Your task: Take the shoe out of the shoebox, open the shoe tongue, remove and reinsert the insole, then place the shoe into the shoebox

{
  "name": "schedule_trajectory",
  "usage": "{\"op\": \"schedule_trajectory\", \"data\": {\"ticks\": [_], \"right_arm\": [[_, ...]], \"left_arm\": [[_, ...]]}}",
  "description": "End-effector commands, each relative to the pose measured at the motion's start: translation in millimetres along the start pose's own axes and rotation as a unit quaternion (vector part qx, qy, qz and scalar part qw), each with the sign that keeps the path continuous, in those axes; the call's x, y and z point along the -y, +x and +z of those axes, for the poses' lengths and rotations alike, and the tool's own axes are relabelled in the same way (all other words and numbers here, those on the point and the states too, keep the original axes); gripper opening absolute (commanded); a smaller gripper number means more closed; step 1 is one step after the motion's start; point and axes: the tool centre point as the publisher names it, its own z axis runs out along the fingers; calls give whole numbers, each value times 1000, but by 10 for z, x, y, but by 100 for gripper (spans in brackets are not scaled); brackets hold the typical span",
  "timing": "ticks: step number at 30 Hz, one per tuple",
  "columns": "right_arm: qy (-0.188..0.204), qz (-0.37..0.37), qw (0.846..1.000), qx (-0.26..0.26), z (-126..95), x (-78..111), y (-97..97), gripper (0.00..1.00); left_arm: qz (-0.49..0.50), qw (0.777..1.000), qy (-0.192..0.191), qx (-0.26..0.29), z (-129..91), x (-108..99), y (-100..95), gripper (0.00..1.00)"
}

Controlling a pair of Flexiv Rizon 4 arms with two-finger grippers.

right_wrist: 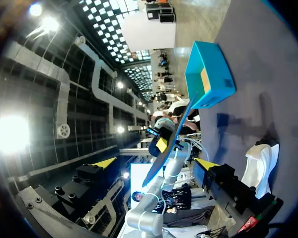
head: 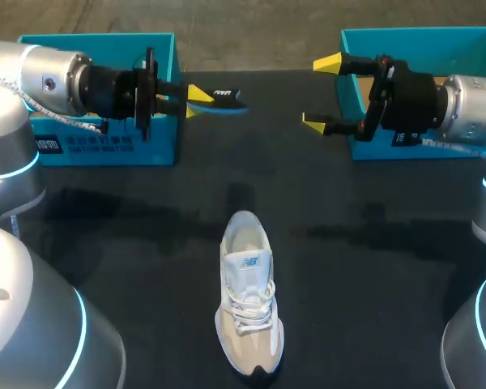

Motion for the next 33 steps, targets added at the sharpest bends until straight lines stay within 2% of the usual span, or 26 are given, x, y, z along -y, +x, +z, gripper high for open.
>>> {"op": "schedule_trajectory", "data": {"ticks": [1, 12, 17, 26, 33], "right_arm": [[-1, 0, 1000, 1, 17, 2, -7, 100], [-1, 0, 1000, 1, 17, 2, -7, 100], [-1, 0, 1000, 1, 17, 2, -7, 100], [-1, 0, 1000, 1, 17, 2, -7, 100], [-1, 0, 1000, 1, 17, 2, -7, 100]], "left_arm": [[359, 930, -12, -72, 75, -28, 28, 0], [423, 902, -63, -67, 175, -128, 60, 0], [438, 894, -73, -59, 214, -155, 54, 0], [425, 902, -68, -43, 326, -164, 34, 0], [395, 916, -54, -35, 399, -185, 45, 0]]}}
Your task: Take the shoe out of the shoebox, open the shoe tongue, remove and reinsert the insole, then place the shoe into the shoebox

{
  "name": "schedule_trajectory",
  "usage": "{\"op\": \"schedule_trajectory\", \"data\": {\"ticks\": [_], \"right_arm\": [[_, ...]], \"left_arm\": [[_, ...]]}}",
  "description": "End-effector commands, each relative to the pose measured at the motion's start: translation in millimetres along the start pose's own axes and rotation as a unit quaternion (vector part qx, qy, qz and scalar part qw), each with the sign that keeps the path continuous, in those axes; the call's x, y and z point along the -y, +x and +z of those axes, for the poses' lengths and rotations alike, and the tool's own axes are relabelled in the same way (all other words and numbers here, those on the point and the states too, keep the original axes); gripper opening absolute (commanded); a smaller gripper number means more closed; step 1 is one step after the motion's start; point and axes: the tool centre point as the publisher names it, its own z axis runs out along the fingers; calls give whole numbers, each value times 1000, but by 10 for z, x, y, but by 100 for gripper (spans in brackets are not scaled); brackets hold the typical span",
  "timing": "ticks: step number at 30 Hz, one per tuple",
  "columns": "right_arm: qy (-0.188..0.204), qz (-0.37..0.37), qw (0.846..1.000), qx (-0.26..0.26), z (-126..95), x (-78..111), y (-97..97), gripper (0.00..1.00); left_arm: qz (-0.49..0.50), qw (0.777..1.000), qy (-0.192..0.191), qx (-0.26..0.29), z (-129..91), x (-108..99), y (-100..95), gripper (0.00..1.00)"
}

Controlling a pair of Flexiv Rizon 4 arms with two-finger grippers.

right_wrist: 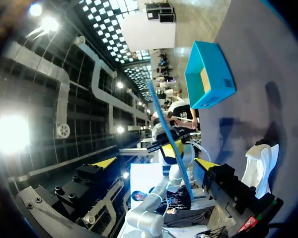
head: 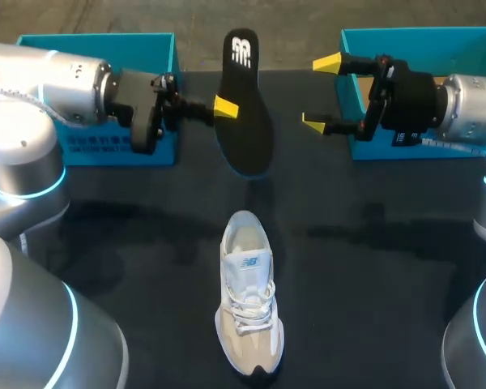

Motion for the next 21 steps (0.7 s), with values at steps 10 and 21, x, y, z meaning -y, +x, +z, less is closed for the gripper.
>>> {"op": "schedule_trajectory", "data": {"ticks": [10, 21], "right_arm": [[-1, 0, 1000, 0, 10, 5, -8, 100], [6, -5, 1000, 4, 42, 0, -18, 100]], "left_arm": [[-66, 998, 14, 1, 42, -78, 2, 0], [-98, 995, 14, 2, -7, -133, 0, 0]]}}
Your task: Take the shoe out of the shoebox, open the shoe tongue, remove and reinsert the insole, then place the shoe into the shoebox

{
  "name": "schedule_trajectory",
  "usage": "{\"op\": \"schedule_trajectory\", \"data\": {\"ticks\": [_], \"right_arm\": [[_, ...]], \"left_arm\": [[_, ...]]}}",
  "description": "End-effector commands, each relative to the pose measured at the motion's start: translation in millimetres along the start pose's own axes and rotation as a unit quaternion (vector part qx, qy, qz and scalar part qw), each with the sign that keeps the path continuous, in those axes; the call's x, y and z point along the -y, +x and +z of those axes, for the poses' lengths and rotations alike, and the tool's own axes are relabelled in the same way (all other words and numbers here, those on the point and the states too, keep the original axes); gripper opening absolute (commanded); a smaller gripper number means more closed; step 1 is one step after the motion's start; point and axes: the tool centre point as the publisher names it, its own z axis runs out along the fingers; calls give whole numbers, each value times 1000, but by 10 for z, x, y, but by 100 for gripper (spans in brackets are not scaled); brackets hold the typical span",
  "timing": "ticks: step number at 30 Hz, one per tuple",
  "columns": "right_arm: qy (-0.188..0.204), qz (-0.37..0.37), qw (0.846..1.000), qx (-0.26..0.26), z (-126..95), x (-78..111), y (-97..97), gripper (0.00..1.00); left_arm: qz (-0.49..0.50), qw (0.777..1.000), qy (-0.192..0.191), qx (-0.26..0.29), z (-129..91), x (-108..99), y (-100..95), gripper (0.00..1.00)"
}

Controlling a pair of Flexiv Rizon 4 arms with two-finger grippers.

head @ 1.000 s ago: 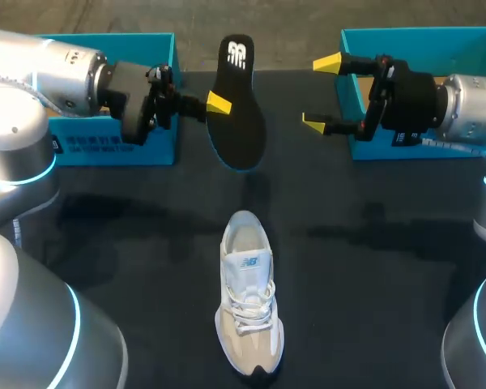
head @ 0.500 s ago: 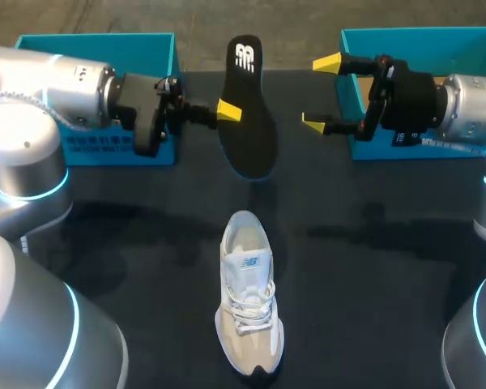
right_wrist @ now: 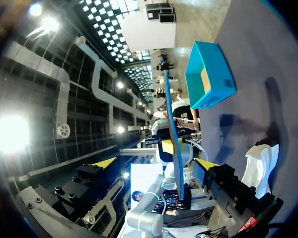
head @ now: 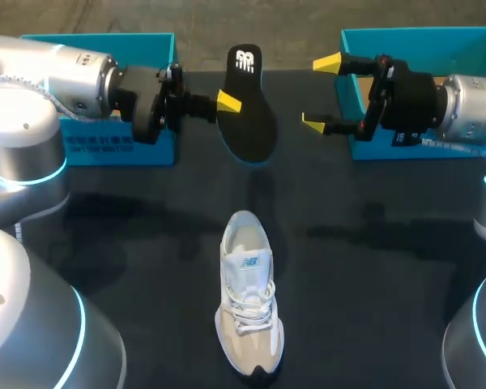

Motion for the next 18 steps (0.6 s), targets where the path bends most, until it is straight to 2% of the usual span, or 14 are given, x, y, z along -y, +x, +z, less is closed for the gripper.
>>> {"op": "schedule_trajectory", "data": {"ticks": [1, 8, 18], "right_arm": [[9, -10, 1000, 8, 64, 3, -27, 100], [43, -40, 998, 30, 251, 61, -158, 100], [74, -59, 993, 70, 417, 100, -218, 100]], "left_arm": [[2, 1000, 2, 2, -14, -6, -18, 0], [2, 1000, 2, 2, -14, -6, -18, 0], [2, 1000, 2, 2, -14, -6, -18, 0]]}}
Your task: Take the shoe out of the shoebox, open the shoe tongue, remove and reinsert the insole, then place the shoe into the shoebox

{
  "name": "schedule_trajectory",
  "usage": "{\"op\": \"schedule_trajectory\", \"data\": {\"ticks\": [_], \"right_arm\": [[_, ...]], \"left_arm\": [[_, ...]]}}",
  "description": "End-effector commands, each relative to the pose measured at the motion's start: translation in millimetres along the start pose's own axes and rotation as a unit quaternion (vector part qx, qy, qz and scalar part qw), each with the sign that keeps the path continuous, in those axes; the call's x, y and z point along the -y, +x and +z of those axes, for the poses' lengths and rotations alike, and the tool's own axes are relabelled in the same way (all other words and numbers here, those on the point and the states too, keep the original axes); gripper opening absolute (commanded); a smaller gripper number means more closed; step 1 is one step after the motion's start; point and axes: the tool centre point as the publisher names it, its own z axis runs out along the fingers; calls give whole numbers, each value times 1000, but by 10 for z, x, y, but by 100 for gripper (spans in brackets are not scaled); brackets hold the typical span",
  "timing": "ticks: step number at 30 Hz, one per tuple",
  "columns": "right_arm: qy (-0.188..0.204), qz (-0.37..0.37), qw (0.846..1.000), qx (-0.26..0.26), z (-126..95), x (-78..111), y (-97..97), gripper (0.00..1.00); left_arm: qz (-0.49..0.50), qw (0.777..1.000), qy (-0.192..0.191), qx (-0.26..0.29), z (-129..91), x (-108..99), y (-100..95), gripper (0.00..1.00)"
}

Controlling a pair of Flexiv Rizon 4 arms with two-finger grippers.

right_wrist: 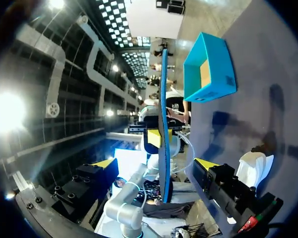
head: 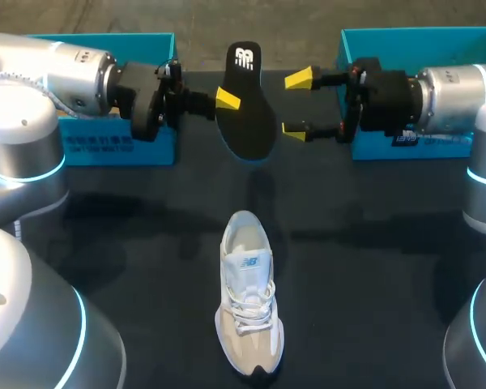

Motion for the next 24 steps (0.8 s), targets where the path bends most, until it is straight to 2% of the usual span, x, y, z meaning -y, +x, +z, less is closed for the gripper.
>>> {"op": "schedule_trajectory", "data": {"ticks": [1, 12, 19, 24], "right_arm": [[15, 7, 1000, 13, 69, -57, -1, 100], [20, 0, 1000, 15, 79, -71, 31, 100], [48, 7, 998, 33, 258, -87, -66, 100], [48, 9, 998, 40, 354, -62, -80, 100]], "left_arm": [[1, 1000, 0, 0, 3, 1, 3, 0], [1, 1000, 0, 0, 3, 1, 3, 0], [1, 1000, 0, 0, 3, 1, 3, 0], [1, 1000, 0, 0, 3, 1, 3, 0]]}}
